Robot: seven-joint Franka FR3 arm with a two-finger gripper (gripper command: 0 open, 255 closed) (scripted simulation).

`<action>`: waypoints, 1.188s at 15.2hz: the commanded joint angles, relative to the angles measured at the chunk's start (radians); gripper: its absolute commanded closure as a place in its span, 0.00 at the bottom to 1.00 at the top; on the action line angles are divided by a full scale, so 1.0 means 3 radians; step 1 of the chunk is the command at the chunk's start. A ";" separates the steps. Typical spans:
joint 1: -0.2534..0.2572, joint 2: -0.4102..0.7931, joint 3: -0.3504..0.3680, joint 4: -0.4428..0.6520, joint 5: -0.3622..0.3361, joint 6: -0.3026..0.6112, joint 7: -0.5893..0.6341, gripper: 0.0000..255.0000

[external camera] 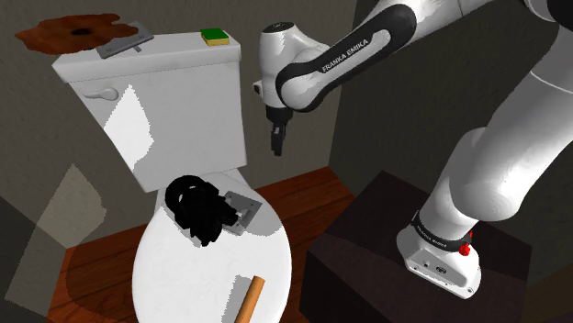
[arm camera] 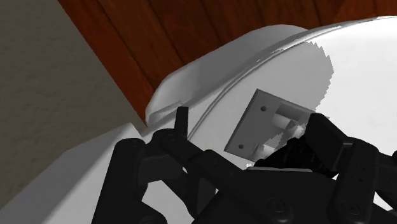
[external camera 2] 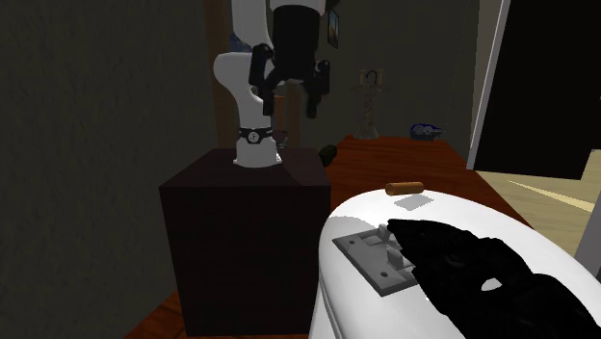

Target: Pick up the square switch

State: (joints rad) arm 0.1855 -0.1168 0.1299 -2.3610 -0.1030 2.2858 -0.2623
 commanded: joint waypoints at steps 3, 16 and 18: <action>0.0097 0.0418 0.0098 0.0117 -0.0055 0.0286 -0.0082 0.00; 0.0457 0.1763 0.0306 0.0785 -0.0456 0.0874 -0.0284 0.00; 0.0527 0.1955 0.0321 0.0905 -0.0526 0.0930 -0.0312 0.00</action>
State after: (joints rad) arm 0.3330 0.4457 0.2222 -2.1040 -0.2514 2.5575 -0.3517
